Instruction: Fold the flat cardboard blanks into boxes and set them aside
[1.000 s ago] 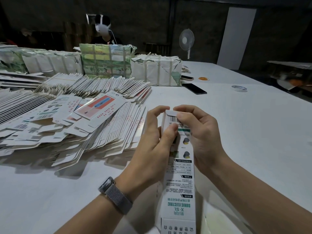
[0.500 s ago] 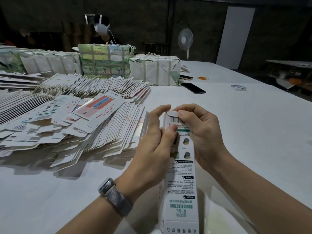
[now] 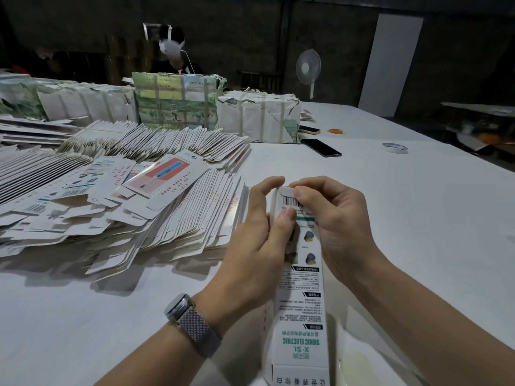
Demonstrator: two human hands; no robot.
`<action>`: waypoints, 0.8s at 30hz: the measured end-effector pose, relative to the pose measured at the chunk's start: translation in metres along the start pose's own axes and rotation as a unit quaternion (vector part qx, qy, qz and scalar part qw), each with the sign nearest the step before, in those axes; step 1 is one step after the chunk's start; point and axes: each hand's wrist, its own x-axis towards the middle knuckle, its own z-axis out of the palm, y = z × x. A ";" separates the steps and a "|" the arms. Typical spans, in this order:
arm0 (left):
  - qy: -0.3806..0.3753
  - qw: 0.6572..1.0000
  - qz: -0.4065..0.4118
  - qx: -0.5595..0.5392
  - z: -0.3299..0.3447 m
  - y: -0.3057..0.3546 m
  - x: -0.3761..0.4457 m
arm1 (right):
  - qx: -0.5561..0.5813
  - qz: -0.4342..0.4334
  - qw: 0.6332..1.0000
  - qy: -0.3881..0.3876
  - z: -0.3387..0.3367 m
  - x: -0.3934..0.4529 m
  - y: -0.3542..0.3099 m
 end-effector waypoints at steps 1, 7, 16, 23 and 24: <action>-0.001 1.000 0.000 -0.001 0.000 0.000 0.000 | -0.001 -0.002 1.000 0.002 0.000 0.000 0.000; -0.007 1.000 -0.021 -0.021 0.001 0.001 0.000 | -0.003 0.003 1.000 0.009 0.000 0.000 0.003; -0.023 0.999 -0.043 -0.024 0.001 0.003 0.000 | -0.022 0.015 0.999 0.023 -0.002 0.003 0.000; -0.040 0.996 -0.061 -0.042 0.002 0.008 -0.002 | -0.012 0.025 1.000 0.003 -0.007 0.006 -0.005; -0.039 0.996 -0.062 -0.045 0.002 0.009 -0.002 | -0.011 0.027 1.000 0.001 -0.007 0.006 -0.005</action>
